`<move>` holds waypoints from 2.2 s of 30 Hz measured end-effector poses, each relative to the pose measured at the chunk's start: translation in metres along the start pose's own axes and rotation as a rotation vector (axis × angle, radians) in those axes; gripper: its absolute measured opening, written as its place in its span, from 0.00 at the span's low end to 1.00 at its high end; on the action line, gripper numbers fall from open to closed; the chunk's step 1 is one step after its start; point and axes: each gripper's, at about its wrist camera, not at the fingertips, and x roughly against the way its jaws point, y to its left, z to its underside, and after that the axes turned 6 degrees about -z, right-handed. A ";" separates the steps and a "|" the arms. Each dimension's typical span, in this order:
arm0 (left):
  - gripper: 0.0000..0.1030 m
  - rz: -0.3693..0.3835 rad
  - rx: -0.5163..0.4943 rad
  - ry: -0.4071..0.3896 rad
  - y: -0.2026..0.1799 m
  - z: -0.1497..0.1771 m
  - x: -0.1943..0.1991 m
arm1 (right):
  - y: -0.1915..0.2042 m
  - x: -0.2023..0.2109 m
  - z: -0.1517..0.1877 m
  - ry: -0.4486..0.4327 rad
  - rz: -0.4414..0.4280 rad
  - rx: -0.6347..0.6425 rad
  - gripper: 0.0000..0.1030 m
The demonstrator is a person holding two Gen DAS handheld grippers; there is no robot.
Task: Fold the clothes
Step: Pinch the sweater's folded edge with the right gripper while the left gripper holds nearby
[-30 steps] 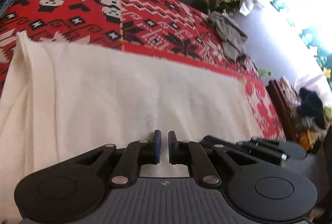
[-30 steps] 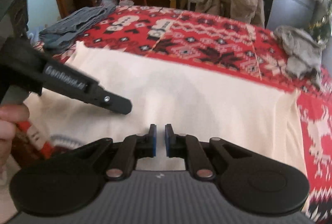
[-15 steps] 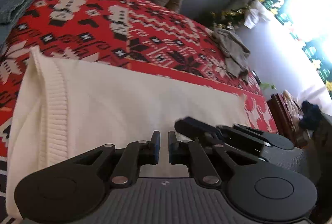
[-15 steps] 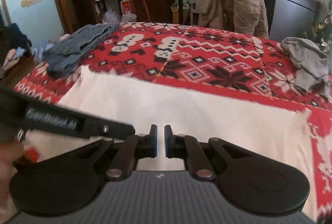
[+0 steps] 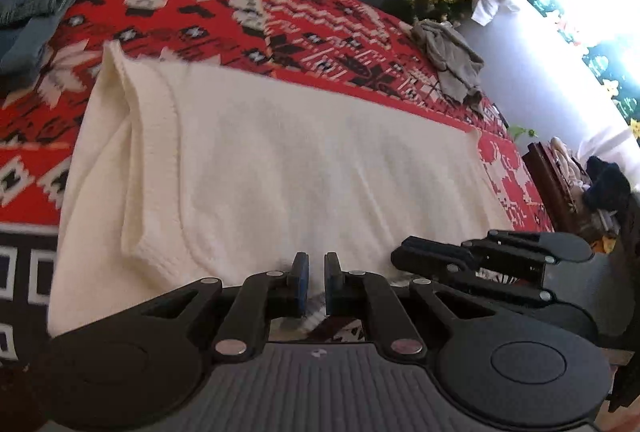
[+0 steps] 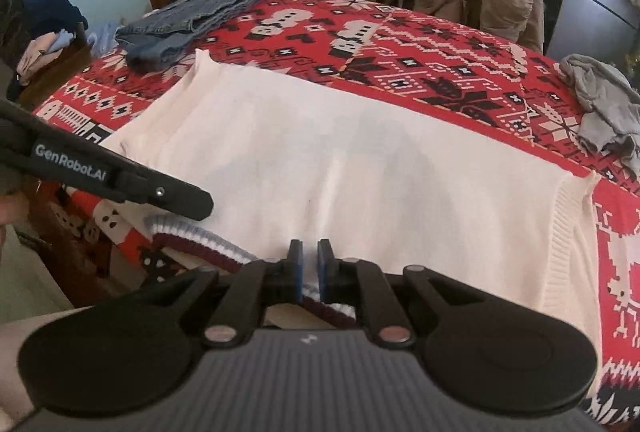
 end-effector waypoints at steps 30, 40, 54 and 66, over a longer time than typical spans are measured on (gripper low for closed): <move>0.06 -0.006 -0.072 0.003 -0.021 -0.021 -0.036 | -0.069 0.008 0.004 -0.077 0.319 -0.041 0.07; 0.06 -0.070 -0.061 -0.037 -0.004 -0.023 -0.012 | -0.088 0.042 0.026 -0.098 0.285 -0.137 0.07; 0.06 -0.127 0.028 -0.035 0.033 -0.022 -0.001 | -0.086 0.047 0.049 -0.075 0.283 -0.086 0.04; 0.06 -0.182 0.059 -0.074 0.045 -0.025 0.023 | -0.132 0.043 0.028 -0.093 0.342 -0.188 0.02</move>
